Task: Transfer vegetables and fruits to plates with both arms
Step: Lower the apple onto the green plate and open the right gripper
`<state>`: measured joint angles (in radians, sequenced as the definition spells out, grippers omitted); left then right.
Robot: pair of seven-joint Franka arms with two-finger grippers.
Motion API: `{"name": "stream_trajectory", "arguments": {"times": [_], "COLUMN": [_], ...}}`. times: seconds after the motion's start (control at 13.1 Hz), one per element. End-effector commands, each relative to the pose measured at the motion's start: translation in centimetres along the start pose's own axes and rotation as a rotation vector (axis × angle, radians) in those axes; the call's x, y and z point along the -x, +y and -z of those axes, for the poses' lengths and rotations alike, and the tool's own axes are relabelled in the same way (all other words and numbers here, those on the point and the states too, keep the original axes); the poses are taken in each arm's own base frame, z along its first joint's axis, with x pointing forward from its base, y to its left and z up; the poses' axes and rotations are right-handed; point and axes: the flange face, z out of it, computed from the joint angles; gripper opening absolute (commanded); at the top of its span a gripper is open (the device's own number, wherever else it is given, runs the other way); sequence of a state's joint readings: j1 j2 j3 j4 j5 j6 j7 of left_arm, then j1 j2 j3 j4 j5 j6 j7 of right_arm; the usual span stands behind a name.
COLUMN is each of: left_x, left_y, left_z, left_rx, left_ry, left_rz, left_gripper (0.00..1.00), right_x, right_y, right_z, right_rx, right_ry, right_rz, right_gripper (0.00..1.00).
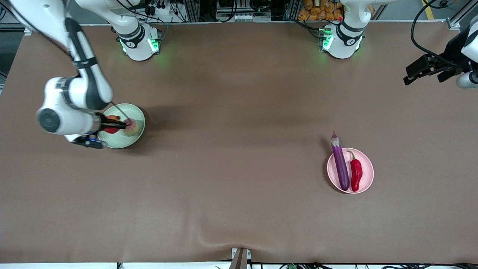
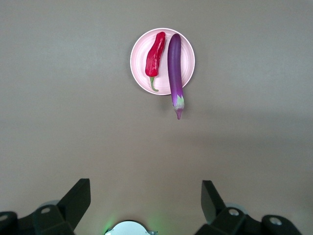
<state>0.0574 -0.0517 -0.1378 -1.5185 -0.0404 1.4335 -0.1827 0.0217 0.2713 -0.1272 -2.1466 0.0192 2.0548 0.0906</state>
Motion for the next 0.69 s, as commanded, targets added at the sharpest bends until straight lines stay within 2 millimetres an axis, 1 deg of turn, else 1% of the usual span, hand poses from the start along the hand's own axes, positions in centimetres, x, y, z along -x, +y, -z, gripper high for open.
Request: {"name": "stream_trajectory", "arguments": {"times": [0.0, 0.15, 0.23, 0.31, 0.38, 0.53, 0.61], "left_x": [0.8, 0.9, 0.9, 0.9, 0.9, 0.9, 0.9], "left_y": [-0.3, -0.3, -0.2, -0.2, -0.3, -0.3, -0.4], "left_z": [0.8, 0.8, 0.8, 0.8, 1.4, 1.8, 1.9], "left_rx": [0.002, 0.0, 0.0, 0.0, 0.001, 0.003, 0.003], "left_ry": [0.001, -0.007, -0.007, -0.007, 0.007, 0.015, 0.016], "left_rz": [-0.008, -0.008, -0.01, -0.01, -0.009, -0.011, -0.008], "left_gripper": [1.0, 1.0, 1.0, 1.0, 1.0, 1.0, 1.0], "right_x": [0.1, 0.3, 0.5, 0.5, 0.5, 0.2, -0.1], "right_y": [0.2, -0.1, -0.2, -0.2, -0.2, -0.1, -0.1], "right_z": [-1.4, -1.5, -2.1, -2.1, -2.0, -1.0, 0.6], "right_rx": [0.001, 0.003, 0.004, 0.004, 0.004, 0.003, 0.003], "right_ry": [0.002, -0.006, -0.013, -0.012, -0.015, -0.018, -0.03], "right_rz": [0.028, 0.033, 0.034, 0.034, 0.034, 0.042, 0.043], "right_gripper": [0.0, 0.0, 0.04, 0.52, 1.0, 1.0, 1.0]}}
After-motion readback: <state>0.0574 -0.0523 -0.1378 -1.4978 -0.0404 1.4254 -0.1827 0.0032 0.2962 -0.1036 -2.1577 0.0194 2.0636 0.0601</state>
